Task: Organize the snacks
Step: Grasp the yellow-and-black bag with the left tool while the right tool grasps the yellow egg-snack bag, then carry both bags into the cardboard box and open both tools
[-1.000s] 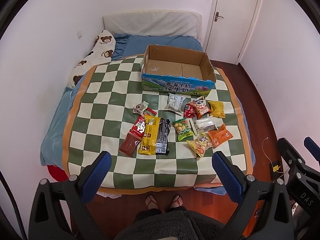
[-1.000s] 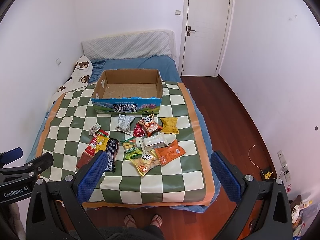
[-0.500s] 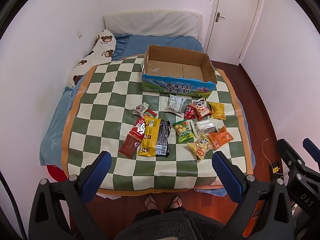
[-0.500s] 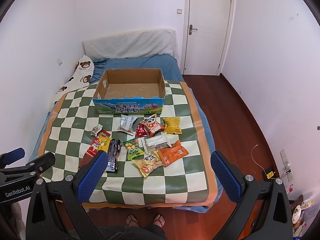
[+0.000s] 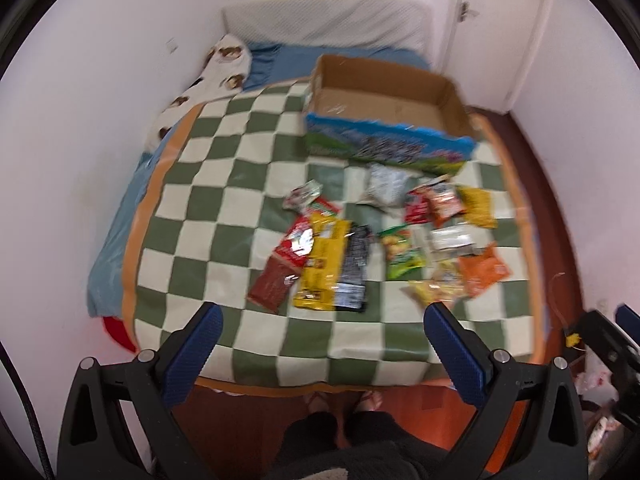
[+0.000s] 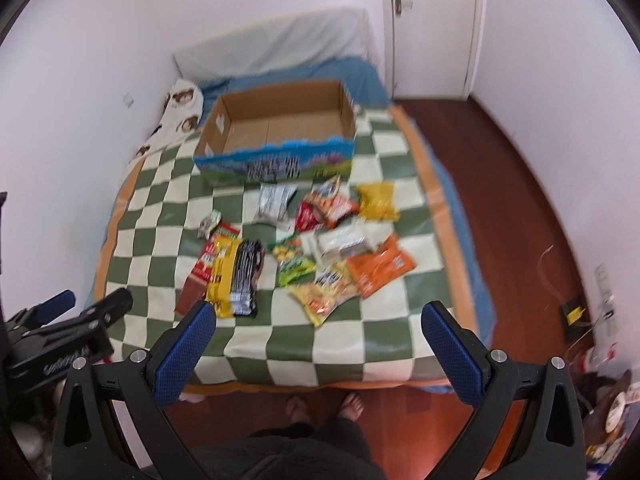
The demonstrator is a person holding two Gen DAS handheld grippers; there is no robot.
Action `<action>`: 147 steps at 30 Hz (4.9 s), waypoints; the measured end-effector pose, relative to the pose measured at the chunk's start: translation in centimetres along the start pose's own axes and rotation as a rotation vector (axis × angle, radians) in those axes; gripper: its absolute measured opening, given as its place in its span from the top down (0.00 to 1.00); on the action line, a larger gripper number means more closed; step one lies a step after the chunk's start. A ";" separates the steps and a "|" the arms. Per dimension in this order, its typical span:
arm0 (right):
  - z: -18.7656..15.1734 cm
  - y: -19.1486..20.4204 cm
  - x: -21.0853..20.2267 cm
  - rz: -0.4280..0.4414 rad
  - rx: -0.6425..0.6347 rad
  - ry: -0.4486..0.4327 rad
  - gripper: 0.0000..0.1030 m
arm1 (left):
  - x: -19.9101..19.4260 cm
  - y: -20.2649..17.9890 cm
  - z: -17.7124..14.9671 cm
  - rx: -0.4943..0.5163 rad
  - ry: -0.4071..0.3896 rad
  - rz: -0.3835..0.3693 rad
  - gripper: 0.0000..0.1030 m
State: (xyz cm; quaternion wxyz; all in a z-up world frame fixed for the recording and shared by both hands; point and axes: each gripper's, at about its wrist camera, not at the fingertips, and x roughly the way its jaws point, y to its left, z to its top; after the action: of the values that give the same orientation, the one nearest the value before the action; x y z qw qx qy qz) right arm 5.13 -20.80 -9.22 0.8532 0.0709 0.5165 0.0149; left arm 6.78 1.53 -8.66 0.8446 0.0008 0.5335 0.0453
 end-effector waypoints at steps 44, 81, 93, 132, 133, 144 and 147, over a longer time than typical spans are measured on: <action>1.5 0.4 36.3 -0.024 0.201 0.651 0.45 | 34.2 -3.4 7.6 0.252 0.612 -0.139 0.03; 4.5 -2.2 35.9 0.042 0.155 0.637 0.52 | 42.1 -4.1 9.1 0.203 0.573 -0.097 0.17; 6.9 1.0 28.3 0.146 0.105 0.511 0.55 | 37.5 -1.0 15.3 0.170 0.430 -0.174 0.17; 38.9 7.3 39.3 0.192 -0.076 0.118 0.56 | 42.4 -4.7 42.9 0.060 0.381 -0.206 0.16; 39.1 7.5 39.9 0.190 -0.083 0.121 0.56 | 43.0 -4.8 43.1 0.068 0.386 -0.202 0.16; 40.1 8.7 46.5 0.150 -0.111 0.195 0.19 | 47.4 -4.7 43.5 0.062 0.414 -0.200 0.04; 40.1 8.4 46.6 0.143 -0.106 0.194 0.18 | 47.3 -4.1 43.4 0.040 0.407 -0.215 0.03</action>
State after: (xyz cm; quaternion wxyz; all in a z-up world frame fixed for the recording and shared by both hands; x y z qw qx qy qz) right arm 62.72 -12.13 -30.76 0.7986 0.0604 0.5887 0.1096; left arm 66.39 3.12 -32.82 0.7194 -0.0483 0.6906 -0.0565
